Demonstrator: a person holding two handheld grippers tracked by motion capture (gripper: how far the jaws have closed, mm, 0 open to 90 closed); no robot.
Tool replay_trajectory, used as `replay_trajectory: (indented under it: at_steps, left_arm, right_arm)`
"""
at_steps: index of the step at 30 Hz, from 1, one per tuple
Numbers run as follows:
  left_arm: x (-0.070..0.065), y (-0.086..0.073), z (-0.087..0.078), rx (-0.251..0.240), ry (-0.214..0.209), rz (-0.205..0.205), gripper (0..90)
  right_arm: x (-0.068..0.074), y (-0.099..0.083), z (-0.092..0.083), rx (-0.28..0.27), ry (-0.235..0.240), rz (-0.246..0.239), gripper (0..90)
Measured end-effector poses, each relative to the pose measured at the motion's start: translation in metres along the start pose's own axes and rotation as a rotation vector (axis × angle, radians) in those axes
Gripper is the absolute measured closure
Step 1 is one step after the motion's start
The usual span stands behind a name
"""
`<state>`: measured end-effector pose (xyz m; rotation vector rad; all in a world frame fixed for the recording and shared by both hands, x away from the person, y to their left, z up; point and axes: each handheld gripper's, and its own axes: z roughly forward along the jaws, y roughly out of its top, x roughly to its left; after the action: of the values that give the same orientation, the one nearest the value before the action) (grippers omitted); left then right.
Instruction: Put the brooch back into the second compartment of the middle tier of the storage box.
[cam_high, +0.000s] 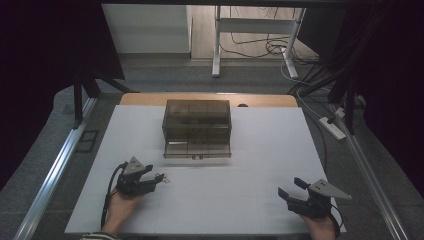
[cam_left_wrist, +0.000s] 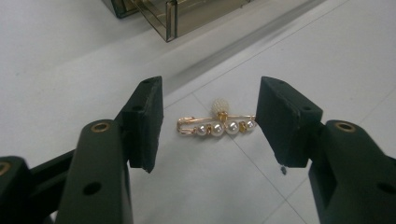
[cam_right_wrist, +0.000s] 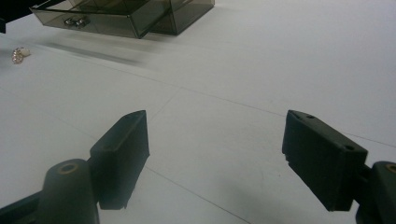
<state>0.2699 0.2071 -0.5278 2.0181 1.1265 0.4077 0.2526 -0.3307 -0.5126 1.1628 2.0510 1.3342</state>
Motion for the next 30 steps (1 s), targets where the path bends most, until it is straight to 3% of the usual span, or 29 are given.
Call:
replay_trajectory:
  at_steps: [21,30]
  left_arm:
    - [-0.002,0.015,0.021,0.119,0.006,-0.047,59.1]
    - [-0.005,0.018,0.027,0.154,0.003,-0.034,66.1]
  right_arm:
    - [-0.001,0.000,0.000,0.002,0.004,0.005,22.7]
    - [-0.001,0.000,0.000,0.006,0.003,0.004,22.7]
